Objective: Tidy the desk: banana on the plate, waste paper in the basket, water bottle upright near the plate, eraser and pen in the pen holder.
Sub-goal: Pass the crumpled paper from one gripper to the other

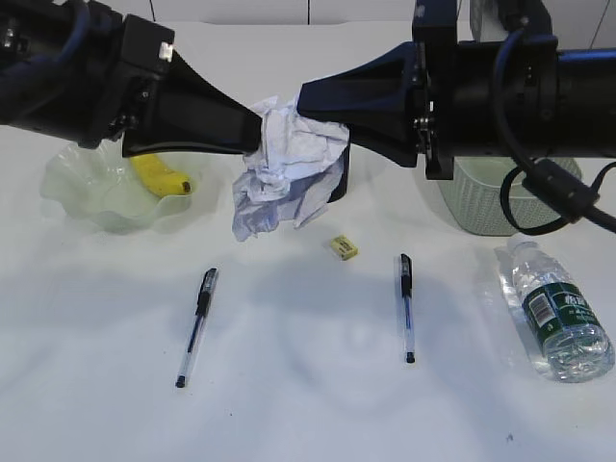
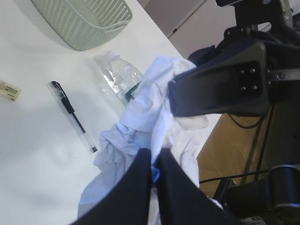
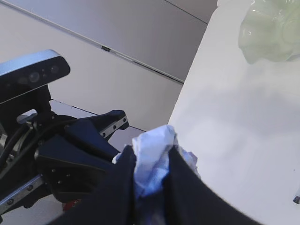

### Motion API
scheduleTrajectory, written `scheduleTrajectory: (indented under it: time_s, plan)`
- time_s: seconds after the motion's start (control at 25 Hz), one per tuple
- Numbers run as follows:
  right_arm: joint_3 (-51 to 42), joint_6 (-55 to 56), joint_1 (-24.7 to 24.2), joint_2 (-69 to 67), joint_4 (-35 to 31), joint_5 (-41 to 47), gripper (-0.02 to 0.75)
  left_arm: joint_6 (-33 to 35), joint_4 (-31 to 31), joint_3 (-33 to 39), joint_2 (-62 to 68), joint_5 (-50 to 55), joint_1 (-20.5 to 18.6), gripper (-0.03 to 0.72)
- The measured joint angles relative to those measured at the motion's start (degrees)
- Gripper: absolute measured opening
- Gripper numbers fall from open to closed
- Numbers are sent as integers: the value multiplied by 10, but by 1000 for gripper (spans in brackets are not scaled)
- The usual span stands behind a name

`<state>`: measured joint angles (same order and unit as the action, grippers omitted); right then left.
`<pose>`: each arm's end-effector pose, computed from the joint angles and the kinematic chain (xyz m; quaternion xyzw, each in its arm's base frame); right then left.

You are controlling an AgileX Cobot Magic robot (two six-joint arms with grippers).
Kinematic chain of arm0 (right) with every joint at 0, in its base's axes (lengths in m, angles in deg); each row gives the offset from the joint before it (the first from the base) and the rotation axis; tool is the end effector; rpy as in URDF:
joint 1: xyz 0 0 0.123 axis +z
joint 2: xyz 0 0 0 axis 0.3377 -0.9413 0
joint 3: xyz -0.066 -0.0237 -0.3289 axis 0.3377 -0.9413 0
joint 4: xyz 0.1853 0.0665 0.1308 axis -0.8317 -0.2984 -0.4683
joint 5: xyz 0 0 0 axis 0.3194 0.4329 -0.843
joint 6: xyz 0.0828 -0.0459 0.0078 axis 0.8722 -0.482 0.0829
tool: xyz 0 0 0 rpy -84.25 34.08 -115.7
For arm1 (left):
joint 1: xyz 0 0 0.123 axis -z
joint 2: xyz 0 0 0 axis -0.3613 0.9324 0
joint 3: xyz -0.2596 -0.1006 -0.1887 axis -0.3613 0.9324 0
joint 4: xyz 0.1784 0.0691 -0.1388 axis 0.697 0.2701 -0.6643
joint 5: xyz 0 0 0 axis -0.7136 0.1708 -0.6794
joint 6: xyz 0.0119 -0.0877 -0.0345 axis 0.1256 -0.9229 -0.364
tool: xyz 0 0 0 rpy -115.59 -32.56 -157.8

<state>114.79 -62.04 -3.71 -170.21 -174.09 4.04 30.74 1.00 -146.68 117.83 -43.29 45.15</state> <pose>0.2548 0.1533 0.3604 -0.0758 0.7424 0.6020 0.2839 0.2144 -0.1583 0.3856 0.1893 0.8293 -0.4233 0.3118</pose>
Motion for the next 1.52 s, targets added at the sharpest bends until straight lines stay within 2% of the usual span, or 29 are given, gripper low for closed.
scheduleTrajectory:
  time_s: [0.08, 0.16, 0.4, 0.52, 0.88, 1.04, 1.12, 1.28, 1.44, 1.52]
  plan:
    - [0, 0, 0, 0, 0, 0, 85, 0, 0, 0, 0, -5, 1, 33]
    - [0, 0, 0, 0, 1, 0, 58, 0, 0, 0, 0, -9, 1, 111]
    - [0, 0, 0, 0, 3, 0, 44, 0, -1, 0, 0, -17, 1, 435]
    - [0, 0, 0, 0, 3, 0, 43, 0, -1, 0, 0, -20, 1, 518]
    - [0, 0, 0, 0, 3, 0, 41, 0, 0, 0, 0, -25, 1, 547]
    - [0, 0, 0, 0, 3, 0, 41, 1, 34, 0, -5, -48, 0, 547]
    - [0, 0, 0, 0, 3, 0, 41, 1, 50, 0, -12, -54, -13, 547]
    - [0, 0, 0, 0, 2, 0, 41, 1, 60, 0, -22, -55, -78, 547]
    - [0, 0, 0, 0, -2, 0, 41, -7, 68, 0, -32, -35, -177, 540]
    - [0, 0, 0, 0, -3, 0, 41, -15, 93, 0, -39, -15, -233, 529]
